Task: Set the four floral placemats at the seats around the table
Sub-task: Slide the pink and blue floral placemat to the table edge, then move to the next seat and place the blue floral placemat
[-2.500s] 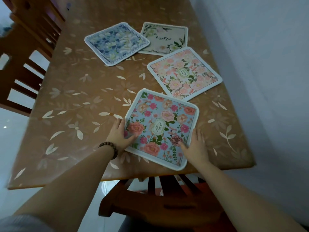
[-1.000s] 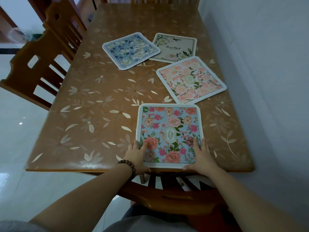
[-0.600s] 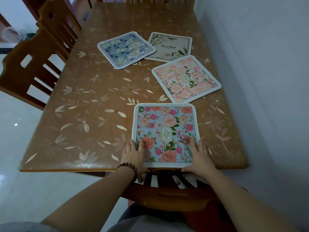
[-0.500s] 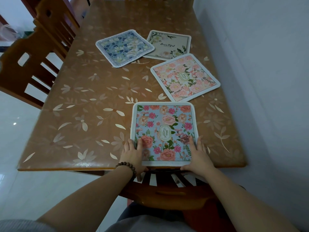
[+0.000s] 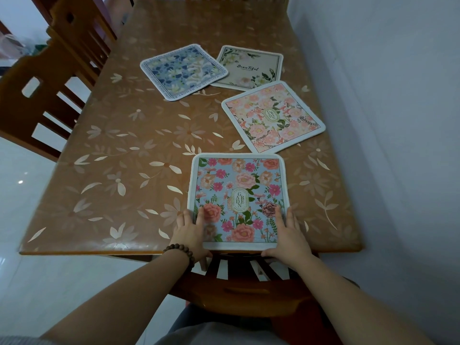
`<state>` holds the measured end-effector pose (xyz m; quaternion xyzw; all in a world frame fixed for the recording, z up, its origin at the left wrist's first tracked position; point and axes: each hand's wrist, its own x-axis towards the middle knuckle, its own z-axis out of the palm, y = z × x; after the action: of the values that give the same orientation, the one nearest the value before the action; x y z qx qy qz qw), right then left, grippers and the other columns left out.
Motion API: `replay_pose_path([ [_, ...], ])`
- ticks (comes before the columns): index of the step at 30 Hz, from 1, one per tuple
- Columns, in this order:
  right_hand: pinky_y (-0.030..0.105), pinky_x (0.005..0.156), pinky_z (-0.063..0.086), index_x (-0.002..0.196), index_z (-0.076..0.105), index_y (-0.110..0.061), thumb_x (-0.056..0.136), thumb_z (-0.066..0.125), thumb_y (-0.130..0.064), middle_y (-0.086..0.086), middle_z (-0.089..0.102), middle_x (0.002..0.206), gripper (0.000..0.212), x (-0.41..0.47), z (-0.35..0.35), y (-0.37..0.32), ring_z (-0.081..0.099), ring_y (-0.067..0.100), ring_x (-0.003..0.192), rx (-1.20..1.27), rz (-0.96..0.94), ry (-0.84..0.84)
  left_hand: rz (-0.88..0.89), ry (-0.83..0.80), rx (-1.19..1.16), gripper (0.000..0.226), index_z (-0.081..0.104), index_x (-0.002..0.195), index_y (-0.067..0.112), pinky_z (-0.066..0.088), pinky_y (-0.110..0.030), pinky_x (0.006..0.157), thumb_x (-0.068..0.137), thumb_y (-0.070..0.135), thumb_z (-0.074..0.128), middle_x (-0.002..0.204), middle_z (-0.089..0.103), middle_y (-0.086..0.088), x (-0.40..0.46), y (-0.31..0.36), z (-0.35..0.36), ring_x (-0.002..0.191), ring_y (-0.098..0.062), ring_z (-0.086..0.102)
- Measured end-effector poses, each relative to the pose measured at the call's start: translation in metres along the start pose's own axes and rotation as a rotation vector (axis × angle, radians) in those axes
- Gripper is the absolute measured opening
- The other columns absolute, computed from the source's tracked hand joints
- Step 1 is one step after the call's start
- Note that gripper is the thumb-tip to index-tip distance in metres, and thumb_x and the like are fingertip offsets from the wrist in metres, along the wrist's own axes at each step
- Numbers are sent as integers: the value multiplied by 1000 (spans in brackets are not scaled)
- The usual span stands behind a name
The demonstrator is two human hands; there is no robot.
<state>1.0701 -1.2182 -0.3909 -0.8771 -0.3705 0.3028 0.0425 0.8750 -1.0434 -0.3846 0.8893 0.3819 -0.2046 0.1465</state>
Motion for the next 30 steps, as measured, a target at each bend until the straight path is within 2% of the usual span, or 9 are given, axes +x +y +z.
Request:
replay_pose_path([
  [3, 45, 118, 15, 145, -27, -24, 59, 79, -59, 11, -30, 153, 141, 0, -1, -1, -17, 29, 144, -23, 6, -16, 2, -4, 56, 138, -11, 147, 15, 25, -46, 111, 53, 71, 73, 149, 8, -20, 0, -2, 0, 136, -39, 10],
  [5, 45, 117, 10, 145, -27, -22, 59, 75, -67, 12, -31, 153, 140, -1, -2, -2, -18, 30, 144, -41, 11, -23, 5, 13, 84, 138, -11, 147, 15, 18, -46, 113, 52, 82, 63, 153, 2, -19, 0, -4, -1, 139, -38, 7],
  [8, 45, 117, 3, 147, -21, -18, 64, 55, -81, 12, -25, 155, 129, 0, -6, -2, -18, 29, 144, -55, 3, 18, -4, 74, 59, 130, -11, 147, 15, 11, -46, 115, 56, 91, 41, 156, -6, -16, 1, -5, -3, 142, -34, 1],
  [10, 45, 117, 0, 149, -16, -17, 71, 40, -84, 10, -20, 157, 117, 4, -11, -3, -18, 27, 144, -65, -9, 66, -21, 106, 39, 119, -10, 147, 14, 7, -47, 115, 64, 90, 30, 157, -7, -14, 4, -8, -7, 143, -32, -3],
  [13, 43, 118, -3, 150, -11, -17, 78, 28, -81, 9, -14, 159, 105, 14, -21, -9, -15, 25, 145, -95, -34, 106, -59, 147, 12, 107, -6, 148, 12, 6, -49, 115, 73, 83, 23, 157, -1, -12, 10, -16, -14, 143, -29, -3],
  [20, 41, 118, -4, 152, -4, -16, 88, 29, -68, 8, -5, 160, 89, 42, -47, -55, -7, 23, 147, -135, -143, 152, -142, 205, 5, 99, -5, 148, 12, 1, -45, 115, 76, 78, 10, 158, -2, -6, 12, -47, -36, 143, -21, -6],
  [23, 41, 116, -5, 151, 2, -16, 89, 30, -67, 11, -2, 160, 85, 48, -46, -92, -6, 26, 146, -142, -213, 150, -181, 226, -16, 90, -5, 148, 14, 0, -44, 115, 82, 72, 13, 158, -3, -3, 4, -63, -44, 143, -18, -7],
  [30, 45, 117, 0, 151, 4, -18, 90, 27, -65, 9, -1, 160, 81, 48, -21, -192, -7, 25, 147, -193, -326, 119, -267, 287, -78, 81, -3, 149, 20, 1, -44, 116, 86, 67, 16, 158, -1, 1, -19, -123, -57, 144, -18, -3],
])
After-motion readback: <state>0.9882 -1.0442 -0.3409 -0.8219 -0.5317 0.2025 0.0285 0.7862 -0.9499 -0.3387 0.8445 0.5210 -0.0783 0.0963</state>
